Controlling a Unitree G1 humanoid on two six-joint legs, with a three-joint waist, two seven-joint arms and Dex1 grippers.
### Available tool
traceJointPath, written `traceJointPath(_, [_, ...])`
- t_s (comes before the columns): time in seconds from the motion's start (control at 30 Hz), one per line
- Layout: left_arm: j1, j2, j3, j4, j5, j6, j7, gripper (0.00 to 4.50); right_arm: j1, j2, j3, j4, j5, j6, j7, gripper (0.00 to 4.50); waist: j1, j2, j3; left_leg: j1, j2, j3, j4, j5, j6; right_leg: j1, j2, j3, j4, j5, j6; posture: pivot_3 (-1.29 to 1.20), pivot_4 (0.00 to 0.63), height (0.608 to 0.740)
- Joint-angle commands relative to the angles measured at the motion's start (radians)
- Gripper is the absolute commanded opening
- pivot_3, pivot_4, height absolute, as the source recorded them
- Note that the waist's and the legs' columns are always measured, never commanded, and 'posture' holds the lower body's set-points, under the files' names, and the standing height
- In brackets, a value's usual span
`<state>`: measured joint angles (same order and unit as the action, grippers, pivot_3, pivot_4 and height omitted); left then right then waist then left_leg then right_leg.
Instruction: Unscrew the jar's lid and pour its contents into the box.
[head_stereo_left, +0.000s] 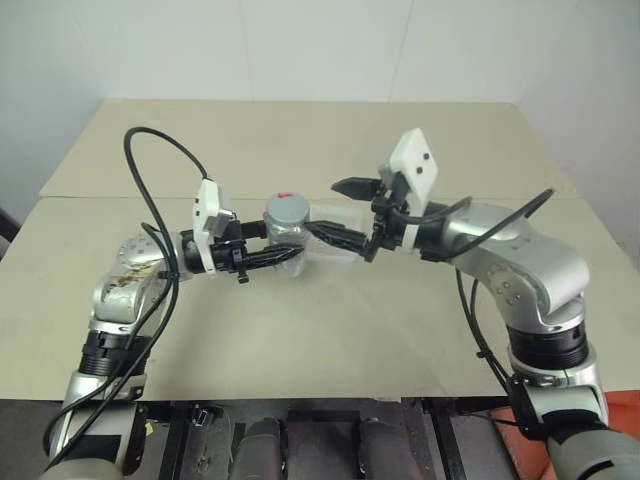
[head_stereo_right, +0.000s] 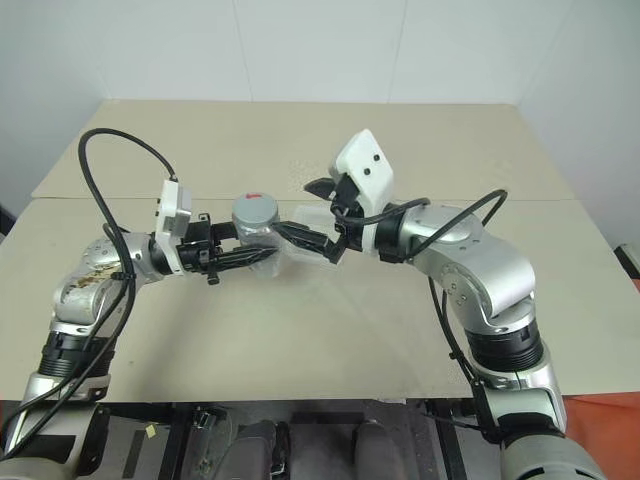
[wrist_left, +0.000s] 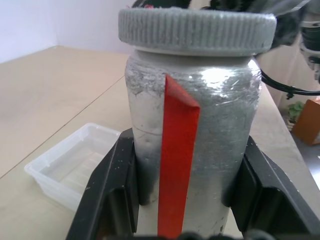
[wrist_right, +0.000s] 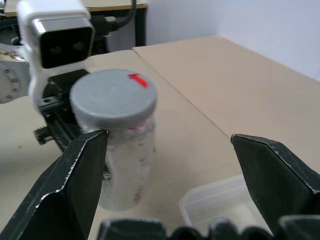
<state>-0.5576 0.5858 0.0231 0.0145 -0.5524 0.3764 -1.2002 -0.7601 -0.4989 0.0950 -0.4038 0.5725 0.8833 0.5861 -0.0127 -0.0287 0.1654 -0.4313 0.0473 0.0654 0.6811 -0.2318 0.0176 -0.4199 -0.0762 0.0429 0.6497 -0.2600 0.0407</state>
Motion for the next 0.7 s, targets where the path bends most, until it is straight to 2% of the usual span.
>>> traceJointPath(0.03, [-0.011,0.003,0.014,-0.041,-0.023,-0.008,-0.015,1.94,0.001,-0.012,-0.041,-0.028,0.006,-0.009,0.000,4.45,0.000,0.000,0.000,0.000,0.000,0.000,0.000,0.000,0.000,0.000,0.000,0.000,0.000,0.000,0.000,0.00,0.150,0.740])
traceJointPath(0.13, [-0.026,-0.012,0.011,-0.014,-0.009,-0.017,-0.005,1.94,0.029,-0.042,-0.076,-0.073,0.080,-0.024,0.089,4.45,0.002,0.000,0.000,0.000,0.000,0.000,0.000,0.000,0.000,0.000,0.000,0.000,0.000,0.000,0.000,0.00,0.150,0.740])
traceJointPath(0.23, [-0.043,-0.025,0.002,0.005,0.000,-0.024,-0.006,1.94,0.027,-0.030,-0.088,-0.086,0.127,-0.025,0.110,4.45,0.001,0.000,0.000,0.000,0.000,0.000,0.000,0.000,0.000,0.000,0.000,0.000,0.000,0.000,0.000,0.00,0.150,0.740])
traceJointPath(0.7, [-0.057,-0.067,-0.019,0.011,0.015,-0.028,-0.010,1.94,-0.067,0.102,-0.018,-0.013,0.060,-0.024,0.017,4.45,0.000,0.000,0.000,0.000,0.000,0.000,0.000,0.000,0.000,0.000,0.000,0.000,0.000,0.000,0.000,0.00,0.150,0.740])
